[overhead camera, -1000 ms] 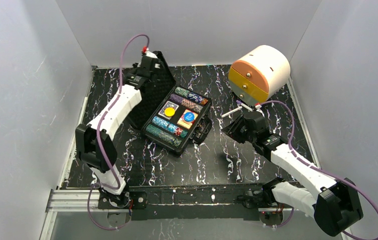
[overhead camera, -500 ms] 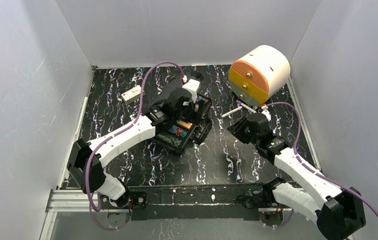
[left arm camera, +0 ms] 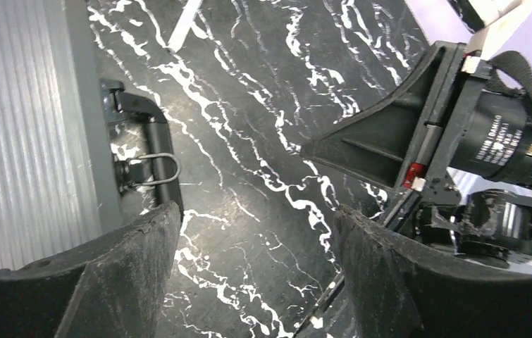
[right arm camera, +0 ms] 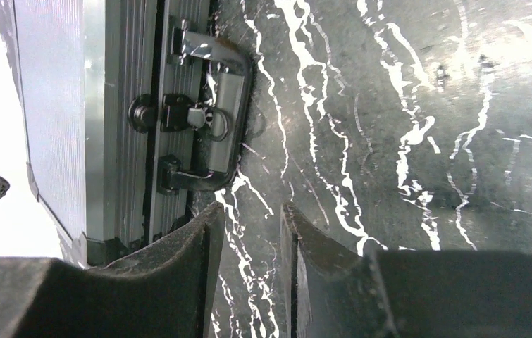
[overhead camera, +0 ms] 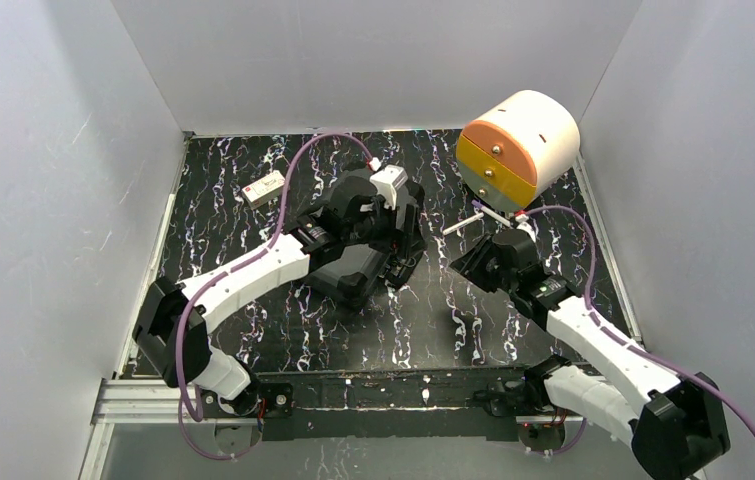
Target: Pack up texas hold em set
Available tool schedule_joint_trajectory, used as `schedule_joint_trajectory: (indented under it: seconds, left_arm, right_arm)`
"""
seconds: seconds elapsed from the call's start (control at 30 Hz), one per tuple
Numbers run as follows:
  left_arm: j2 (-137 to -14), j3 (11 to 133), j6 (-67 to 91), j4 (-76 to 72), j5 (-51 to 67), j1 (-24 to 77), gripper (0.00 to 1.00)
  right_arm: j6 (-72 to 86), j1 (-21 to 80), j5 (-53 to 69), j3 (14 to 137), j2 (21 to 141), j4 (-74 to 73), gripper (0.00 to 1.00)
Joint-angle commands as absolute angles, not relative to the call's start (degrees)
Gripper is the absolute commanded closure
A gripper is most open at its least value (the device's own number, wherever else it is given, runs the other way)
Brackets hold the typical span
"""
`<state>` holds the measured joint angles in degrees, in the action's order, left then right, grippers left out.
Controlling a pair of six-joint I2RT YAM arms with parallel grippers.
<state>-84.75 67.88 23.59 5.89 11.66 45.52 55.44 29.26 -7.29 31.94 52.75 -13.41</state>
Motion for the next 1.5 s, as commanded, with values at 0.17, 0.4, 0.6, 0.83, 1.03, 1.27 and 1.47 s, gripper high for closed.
schedule_joint_trajectory:
  seconds: [0.17,0.4,0.6,0.83,1.03,1.27,1.47]
  left_arm:
    - [-87.59,71.64,20.84,14.27,-11.81,44.98,0.4]
    - [-93.74,68.04,20.53,16.29,-20.54,45.0,0.46]
    - [-94.75,62.89,21.29,15.43,-18.43,45.0,0.64]
    - [-95.11,57.67,22.35,14.9,-17.1,45.0,0.79]
    - [-95.09,55.72,22.76,14.31,-17.35,45.0,0.8]
    - [-94.63,55.11,22.84,14.61,-18.02,44.9,0.81]
    - [-94.48,54.8,22.85,14.58,-18.21,44.9,0.81]
  right_arm:
    - [46.62,29.18,14.31,36.52,67.9,1.3,0.63]
    - [49.63,28.87,11.36,40.31,78.29,3.97,0.5]
    - [51.96,28.24,13.44,41.66,84.93,8.91,0.48]
    - [54.2,27.86,14.87,41.96,90.2,15.77,0.44]
    - [54.38,27.77,16.88,42.33,92.48,21.15,0.65]
    - [54.66,27.49,17.57,43.01,93.49,20.7,0.59]
    - [52.18,27.48,12.33,41.98,88.02,15.73,0.53]
